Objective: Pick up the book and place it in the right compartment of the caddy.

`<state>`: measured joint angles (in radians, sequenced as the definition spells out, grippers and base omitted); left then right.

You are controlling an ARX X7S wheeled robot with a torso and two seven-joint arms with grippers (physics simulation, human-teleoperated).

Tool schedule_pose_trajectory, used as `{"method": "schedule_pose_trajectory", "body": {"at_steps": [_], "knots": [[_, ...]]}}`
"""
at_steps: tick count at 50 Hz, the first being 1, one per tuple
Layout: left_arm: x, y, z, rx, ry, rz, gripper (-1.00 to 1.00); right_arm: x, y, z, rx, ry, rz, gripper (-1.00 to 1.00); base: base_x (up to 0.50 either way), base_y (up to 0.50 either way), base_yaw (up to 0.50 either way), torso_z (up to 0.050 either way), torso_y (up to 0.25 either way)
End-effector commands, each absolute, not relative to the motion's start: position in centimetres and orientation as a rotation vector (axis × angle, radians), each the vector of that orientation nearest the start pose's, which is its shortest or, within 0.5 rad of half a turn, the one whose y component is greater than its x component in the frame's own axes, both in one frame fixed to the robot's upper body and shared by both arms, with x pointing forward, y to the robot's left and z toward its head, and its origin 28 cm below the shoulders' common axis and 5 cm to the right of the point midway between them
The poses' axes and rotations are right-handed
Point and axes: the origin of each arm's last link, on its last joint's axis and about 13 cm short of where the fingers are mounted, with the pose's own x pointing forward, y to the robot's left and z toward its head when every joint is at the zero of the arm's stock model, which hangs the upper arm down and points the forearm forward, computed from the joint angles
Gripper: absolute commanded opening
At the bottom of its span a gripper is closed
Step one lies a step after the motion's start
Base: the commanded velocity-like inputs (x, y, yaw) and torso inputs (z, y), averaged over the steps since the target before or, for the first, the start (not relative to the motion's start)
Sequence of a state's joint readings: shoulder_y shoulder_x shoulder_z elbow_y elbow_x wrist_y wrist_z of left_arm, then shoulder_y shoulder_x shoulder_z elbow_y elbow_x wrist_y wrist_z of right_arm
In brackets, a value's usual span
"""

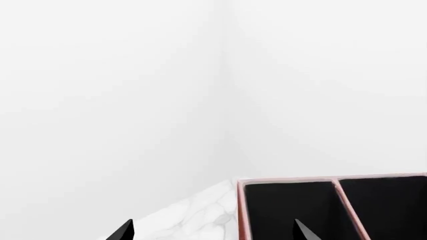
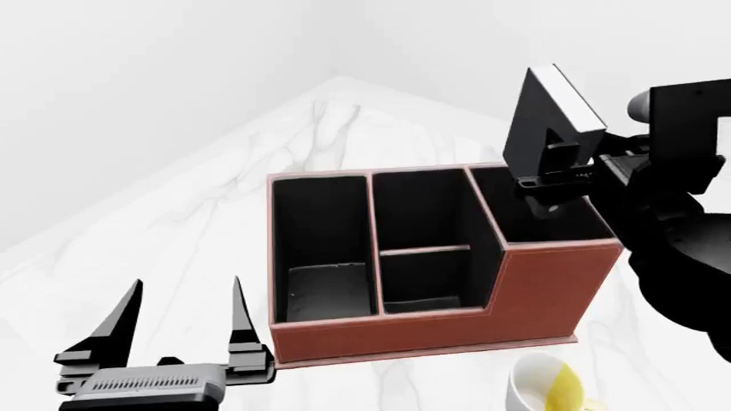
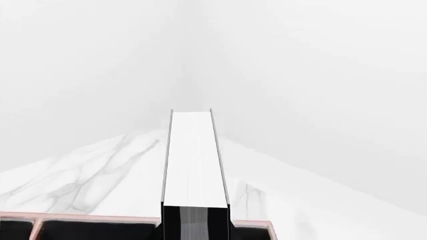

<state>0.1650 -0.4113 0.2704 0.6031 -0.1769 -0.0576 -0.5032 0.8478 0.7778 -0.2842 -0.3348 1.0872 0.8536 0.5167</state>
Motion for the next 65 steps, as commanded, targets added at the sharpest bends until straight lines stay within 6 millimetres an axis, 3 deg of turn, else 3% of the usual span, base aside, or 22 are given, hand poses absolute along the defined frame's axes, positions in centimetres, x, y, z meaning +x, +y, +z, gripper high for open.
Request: {"method": "schedule_pose_trajectory", "body": {"at_steps": [1,65], "knots": [[15.9,21.1,9.6,0.047,-0.298,0.07,1.0,27.3,-18.0,24.9,-0.14,-0.021,-0.006,-1.0,0.0,0.0,0.0,0.0,0.0],[15.9,21.2,9.6,0.043,-0.293,0.069,1.0,29.4,-18.6,22.6,-0.136,0.043,-0.03,-1.0,0.0,0.0,0.0,0.0,0.002]]}}
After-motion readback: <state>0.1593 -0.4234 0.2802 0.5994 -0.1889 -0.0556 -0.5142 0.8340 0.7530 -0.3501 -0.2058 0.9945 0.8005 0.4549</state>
